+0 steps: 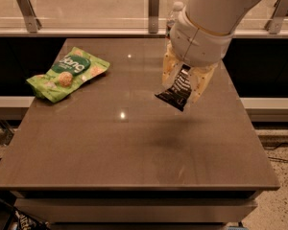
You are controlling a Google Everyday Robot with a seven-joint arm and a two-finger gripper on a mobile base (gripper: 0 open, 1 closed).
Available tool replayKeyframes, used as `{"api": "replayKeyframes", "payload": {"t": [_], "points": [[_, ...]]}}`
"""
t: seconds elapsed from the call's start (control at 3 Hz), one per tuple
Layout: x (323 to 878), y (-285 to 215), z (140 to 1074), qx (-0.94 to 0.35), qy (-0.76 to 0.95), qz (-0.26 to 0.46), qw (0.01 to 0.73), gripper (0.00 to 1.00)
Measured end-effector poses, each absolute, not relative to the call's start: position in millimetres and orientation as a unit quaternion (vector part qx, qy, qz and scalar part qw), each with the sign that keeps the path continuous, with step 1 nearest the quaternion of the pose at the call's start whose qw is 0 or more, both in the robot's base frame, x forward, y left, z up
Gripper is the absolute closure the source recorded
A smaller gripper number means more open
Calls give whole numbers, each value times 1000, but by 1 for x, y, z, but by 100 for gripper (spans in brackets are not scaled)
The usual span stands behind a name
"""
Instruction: Move rxbar chocolate near green rice chip bag
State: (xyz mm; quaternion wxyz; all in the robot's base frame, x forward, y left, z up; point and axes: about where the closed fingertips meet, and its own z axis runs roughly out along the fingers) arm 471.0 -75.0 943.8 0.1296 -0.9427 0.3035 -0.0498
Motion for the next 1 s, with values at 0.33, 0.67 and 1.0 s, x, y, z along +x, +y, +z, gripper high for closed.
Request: {"api": "replayKeyframes", "payload": {"t": [0.33,0.67,1.0], "points": [[484,-62,951,-941,301,-54,141,100],[495,-48,956,-940,299,-58,153,100],[502,-32,957,-938,295,-61,170,100]]}}
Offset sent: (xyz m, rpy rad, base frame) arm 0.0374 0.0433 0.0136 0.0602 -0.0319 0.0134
